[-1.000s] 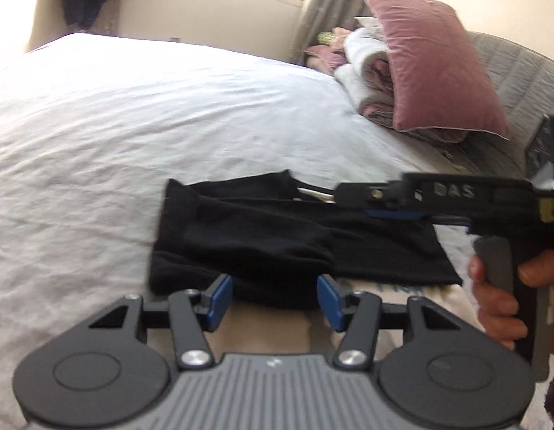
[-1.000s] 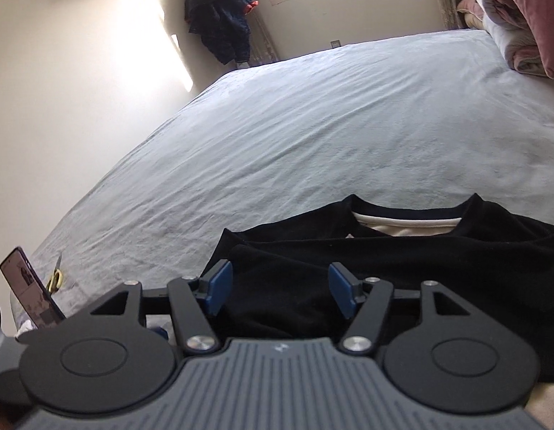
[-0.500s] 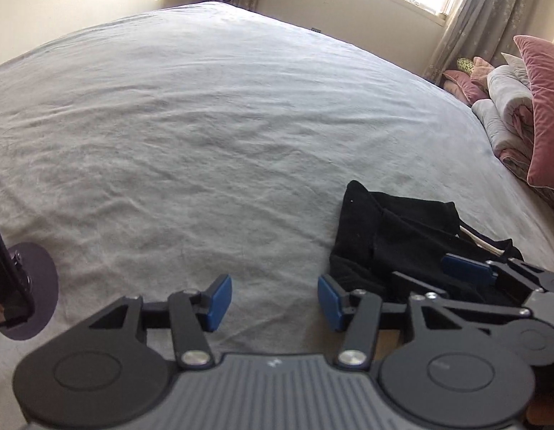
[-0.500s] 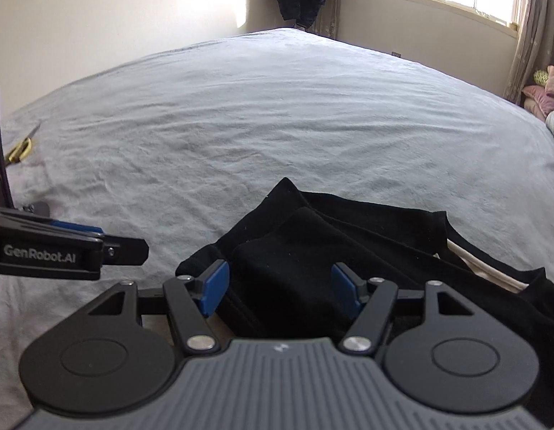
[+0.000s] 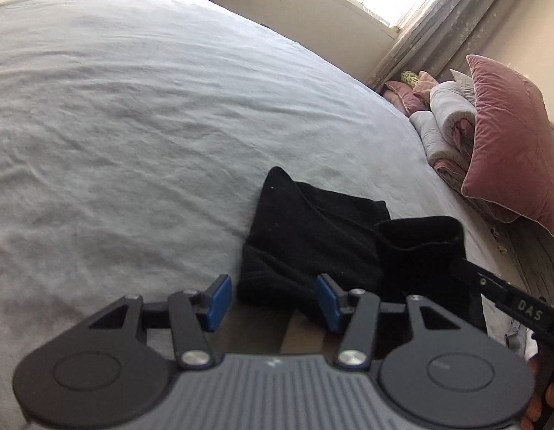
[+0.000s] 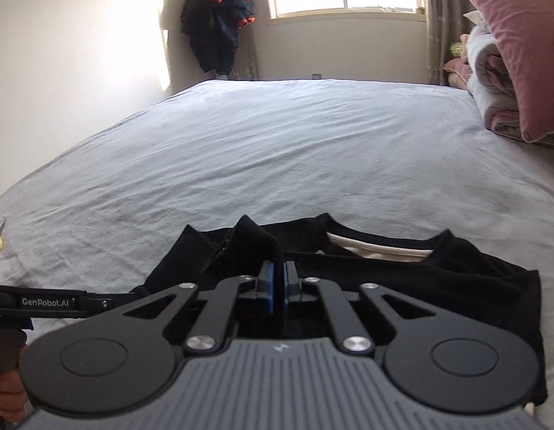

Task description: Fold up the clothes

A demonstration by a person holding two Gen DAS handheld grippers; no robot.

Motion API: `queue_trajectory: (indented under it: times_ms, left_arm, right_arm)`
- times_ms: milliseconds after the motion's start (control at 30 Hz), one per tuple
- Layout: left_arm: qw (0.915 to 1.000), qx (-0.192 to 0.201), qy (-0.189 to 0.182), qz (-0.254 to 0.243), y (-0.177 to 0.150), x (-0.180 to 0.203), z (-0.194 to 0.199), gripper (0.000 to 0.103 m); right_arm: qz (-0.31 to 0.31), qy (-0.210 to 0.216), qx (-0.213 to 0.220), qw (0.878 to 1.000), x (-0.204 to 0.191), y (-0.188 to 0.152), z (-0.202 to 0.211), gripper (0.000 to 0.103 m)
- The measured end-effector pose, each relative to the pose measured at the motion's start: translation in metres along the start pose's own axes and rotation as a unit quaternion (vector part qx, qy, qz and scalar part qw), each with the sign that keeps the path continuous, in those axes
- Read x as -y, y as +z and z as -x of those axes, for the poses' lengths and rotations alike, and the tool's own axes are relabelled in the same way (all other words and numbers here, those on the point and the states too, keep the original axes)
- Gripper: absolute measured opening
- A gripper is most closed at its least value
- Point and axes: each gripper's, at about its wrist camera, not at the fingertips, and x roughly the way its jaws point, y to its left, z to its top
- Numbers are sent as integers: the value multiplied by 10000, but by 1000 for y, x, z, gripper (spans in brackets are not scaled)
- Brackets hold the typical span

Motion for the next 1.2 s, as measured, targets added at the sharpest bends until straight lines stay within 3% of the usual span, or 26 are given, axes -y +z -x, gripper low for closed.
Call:
queue_trajectory:
  times_ms: [233,433,533,633,700,733,767,967,1200]
  left_arm:
    - [9986,-53,217,-482,-8,16,-3,53]
    - [9983,-249,185,-488,-11,15,-8,53]
    - [9983,-302,169,-464,-10,14,-7,53]
    - [9989,-347,122,-297,-5,11,-2,53]
    - [9994,-269,66,-188,1,11,2,53]
    - [9996,-201,64,-159,4,10,4,53]
    - [9998,-139,83,-132,8,11,5,54]
    - [9992,-14,295,-279,28,14,-9,53]
    - [9982,3,398,-459,39,17,-36,53]
  right_arm:
    - [-743,-360,-181,9964,69,-27,32,5]
    - [-1083,-284,-840,9902,100,-60,44,6]
    - [-880,-252,-1066,9901,101,-71,54,16]
    - [-933,-185,-966,9908,109,-73,66,18]
    - [-980,-193,-817,9916,114,-69,72,25]
    - [-951,-226,-736,9925,116,-65,72,38]
    - [-910,-259,-658,9933,118,-61,71,45]
    - [-847,-294,-549,9945,126,-44,44,45]
    - [-892,-350,-684,9930,131,-47,14,45]
